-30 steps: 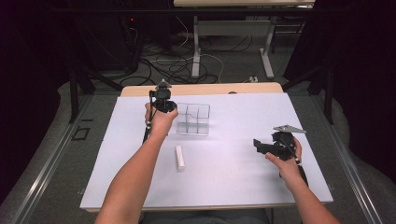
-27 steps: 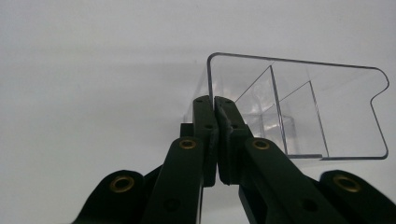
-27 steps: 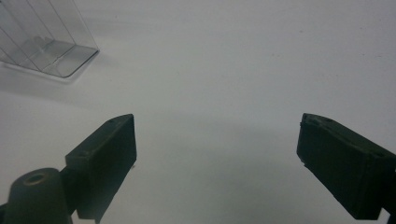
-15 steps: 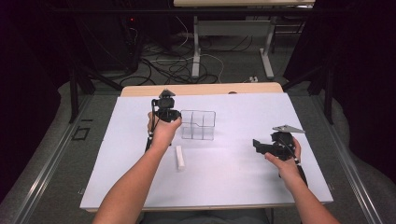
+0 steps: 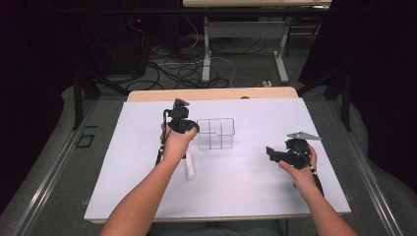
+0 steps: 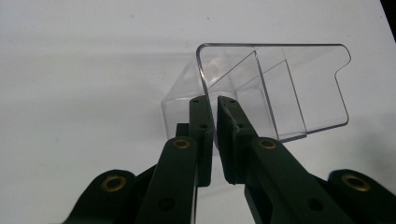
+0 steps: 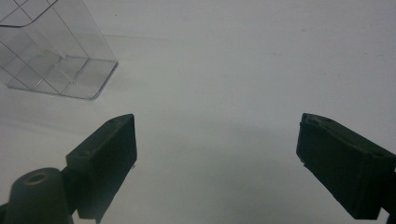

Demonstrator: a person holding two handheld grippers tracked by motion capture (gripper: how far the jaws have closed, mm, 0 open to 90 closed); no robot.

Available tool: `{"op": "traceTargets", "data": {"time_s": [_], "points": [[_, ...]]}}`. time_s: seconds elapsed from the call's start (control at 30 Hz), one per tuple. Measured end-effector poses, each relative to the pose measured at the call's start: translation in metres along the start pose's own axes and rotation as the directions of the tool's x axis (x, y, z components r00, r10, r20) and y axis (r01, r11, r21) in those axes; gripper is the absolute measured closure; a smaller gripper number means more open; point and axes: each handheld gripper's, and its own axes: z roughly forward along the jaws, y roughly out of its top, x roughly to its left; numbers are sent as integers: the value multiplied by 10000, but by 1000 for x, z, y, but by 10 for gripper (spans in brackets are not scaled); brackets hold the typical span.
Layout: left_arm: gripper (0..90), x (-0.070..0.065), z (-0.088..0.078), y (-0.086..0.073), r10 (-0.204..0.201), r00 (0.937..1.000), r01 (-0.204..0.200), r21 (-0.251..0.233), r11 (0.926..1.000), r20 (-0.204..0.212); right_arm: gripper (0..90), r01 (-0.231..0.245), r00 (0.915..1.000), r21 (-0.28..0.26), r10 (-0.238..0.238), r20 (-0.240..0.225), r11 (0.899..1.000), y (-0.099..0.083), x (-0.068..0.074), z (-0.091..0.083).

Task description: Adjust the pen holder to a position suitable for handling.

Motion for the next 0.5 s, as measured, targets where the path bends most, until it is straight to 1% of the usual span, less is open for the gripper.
{"op": "traceTargets", "data": {"time_s": [0.07,0.1,0.2,0.23,0.3,0.33,0.37,0.4,0.43,0.5], "points": [[852,0,1,-1,109,9999,-109,-117,9999,2,114,-36,10000,-10,36,8,10000,0,0,0],[852,1,1,-1,57,10000,-57,-145,9999,-7,114,-39,10000,-6,39,6,10000,0,0,0],[851,1,1,-1,42,10000,-42,-108,9999,46,114,-50,10000,-10,50,-3,10000,0,0,0],[849,2,1,-1,46,9999,-45,-85,10000,120,114,-50,10000,0,50,-5,10000,0,0,0],[848,3,1,0,66,9999,-66,-77,9999,78,114,-29,10000,9,29,-11,10000,0,0,0],[846,3,1,0,79,9999,-77,-119,9999,117,114,-10,10000,12,10,-4,10000,0,0,0],[820,2,1,-1,230,9997,-228,-203,9995,77,114,-16,10000,9,16,-5,10000,0,0,0],[820,2,1,-1,355,9994,-355,-324,9988,-22,114,-16,10000,9,16,-5,10000,0,0,0],[793,1,1,-2,438,9990,-441,-458,9980,-82,114,-14,10000,11,14,0,10000,0,0,0],[785,3,-1,-3,405,9992,-405,-519,9978,-7,114,-12,10000,8,12,0,10000,0,0,0]]}}
